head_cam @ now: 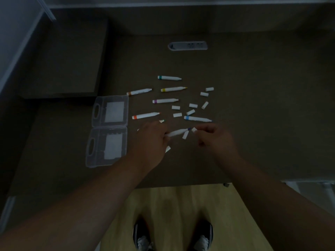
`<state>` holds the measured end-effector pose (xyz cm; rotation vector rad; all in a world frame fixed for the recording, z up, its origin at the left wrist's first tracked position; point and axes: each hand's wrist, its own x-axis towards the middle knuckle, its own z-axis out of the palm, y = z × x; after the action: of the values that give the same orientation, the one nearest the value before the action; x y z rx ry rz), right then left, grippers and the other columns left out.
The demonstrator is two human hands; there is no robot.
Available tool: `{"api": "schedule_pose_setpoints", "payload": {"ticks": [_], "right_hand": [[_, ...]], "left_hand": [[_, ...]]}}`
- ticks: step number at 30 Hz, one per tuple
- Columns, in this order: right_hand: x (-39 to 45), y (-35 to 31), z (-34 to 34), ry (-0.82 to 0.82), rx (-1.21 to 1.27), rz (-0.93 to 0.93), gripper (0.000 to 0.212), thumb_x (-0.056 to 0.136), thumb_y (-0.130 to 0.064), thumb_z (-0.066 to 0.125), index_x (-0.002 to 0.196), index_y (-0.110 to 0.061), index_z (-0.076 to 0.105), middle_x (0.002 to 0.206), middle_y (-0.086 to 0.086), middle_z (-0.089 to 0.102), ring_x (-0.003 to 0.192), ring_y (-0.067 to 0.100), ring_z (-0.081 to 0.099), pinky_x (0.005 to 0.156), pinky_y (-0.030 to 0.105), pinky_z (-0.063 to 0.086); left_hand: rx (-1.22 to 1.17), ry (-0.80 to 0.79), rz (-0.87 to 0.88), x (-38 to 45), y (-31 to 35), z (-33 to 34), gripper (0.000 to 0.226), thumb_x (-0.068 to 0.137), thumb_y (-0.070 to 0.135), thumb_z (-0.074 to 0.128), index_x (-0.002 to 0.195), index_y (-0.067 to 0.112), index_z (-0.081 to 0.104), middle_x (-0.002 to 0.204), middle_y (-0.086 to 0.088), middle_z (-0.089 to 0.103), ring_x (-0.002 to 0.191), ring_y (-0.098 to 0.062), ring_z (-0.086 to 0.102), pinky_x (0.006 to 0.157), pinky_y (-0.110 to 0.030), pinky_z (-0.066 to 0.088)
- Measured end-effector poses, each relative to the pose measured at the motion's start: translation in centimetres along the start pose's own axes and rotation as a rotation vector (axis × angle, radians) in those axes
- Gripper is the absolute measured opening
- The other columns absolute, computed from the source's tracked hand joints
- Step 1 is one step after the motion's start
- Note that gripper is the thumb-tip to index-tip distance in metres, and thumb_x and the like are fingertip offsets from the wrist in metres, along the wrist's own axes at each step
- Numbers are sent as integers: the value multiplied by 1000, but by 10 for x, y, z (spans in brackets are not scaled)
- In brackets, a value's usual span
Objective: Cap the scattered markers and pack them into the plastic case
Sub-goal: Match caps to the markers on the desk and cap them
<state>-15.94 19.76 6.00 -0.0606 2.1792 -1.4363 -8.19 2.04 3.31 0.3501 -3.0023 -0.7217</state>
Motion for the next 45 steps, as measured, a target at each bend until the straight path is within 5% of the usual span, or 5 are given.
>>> {"api": "schedule_pose_setpoints", "payload": {"ticks": [11, 17, 32, 41, 45], "right_hand": [[6, -10, -4, -171, -175, -14, 13, 94, -20, 62, 104, -25, 69, 88, -2, 67, 74, 8, 60, 61, 18, 49], [14, -13, -4, -174, -187, 5, 7, 88, -17, 69, 95, -20, 69, 92, 3, 72, 79, 13, 69, 71, 26, 57], [14, -6, 20, -100, -94, -14, 7, 88, -17, 70, 86, -24, 69, 85, -1, 72, 76, 9, 70, 71, 23, 57], [17, 8, 28, -61, -46, 87, 17, 92, -20, 64, 109, -25, 64, 99, -5, 66, 84, 8, 67, 55, 16, 51], [20, 28, 21, 15, -98, 177, 17, 93, -21, 63, 110, -23, 65, 100, -3, 64, 88, 11, 65, 67, 25, 55]], "left_hand": [[65, 3, 108, -9, 1, -12, 15, 95, 27, 56, 103, 21, 67, 98, 2, 60, 95, -13, 52, 86, -31, 46], [72, 35, 133, -11, 3, -11, 13, 94, 25, 57, 102, 21, 67, 91, 9, 51, 90, -8, 46, 83, -23, 34], [-38, 56, 41, -24, -4, -9, 10, 94, 19, 57, 94, 20, 67, 88, 6, 58, 86, -9, 51, 83, -29, 46], [-91, 113, -145, -32, -23, -2, 8, 95, 25, 57, 98, 27, 64, 92, 11, 57, 85, -3, 53, 78, -20, 45], [68, 37, -315, -19, -39, 3, 14, 94, 26, 58, 104, 23, 67, 92, 3, 64, 84, -10, 61, 78, -31, 56]]}}
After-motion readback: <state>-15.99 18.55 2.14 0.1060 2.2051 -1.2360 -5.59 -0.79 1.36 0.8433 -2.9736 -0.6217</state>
